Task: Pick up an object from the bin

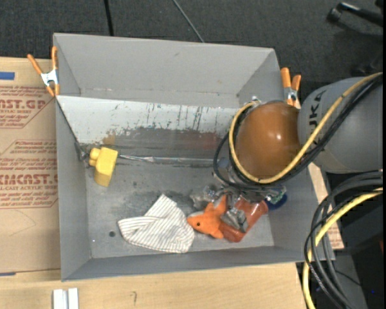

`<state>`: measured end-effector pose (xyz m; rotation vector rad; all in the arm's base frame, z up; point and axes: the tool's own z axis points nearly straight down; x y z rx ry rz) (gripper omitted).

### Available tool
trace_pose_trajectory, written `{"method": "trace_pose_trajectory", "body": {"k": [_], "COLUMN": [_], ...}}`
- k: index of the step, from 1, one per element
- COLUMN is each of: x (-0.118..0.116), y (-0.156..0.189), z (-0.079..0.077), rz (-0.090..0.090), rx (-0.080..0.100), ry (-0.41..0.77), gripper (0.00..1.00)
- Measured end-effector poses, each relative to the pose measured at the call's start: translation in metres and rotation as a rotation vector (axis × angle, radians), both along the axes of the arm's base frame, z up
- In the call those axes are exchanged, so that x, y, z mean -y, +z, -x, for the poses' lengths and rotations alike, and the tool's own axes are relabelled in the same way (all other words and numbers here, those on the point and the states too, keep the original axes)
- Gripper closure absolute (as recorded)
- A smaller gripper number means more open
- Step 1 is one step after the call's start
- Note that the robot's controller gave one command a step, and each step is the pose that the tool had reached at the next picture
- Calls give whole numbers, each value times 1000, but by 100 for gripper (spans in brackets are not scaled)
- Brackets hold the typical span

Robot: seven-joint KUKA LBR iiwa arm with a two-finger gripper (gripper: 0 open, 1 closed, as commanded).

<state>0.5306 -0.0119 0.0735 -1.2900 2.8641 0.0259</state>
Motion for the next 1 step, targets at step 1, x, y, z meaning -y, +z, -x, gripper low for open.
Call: {"method": "trace_pose_trajectory", "body": {"k": [1], "x": [3], "y": [12], "z": [3], "rz": [6], "rx": [-1], "ry": [-8], "gripper": [100]}}
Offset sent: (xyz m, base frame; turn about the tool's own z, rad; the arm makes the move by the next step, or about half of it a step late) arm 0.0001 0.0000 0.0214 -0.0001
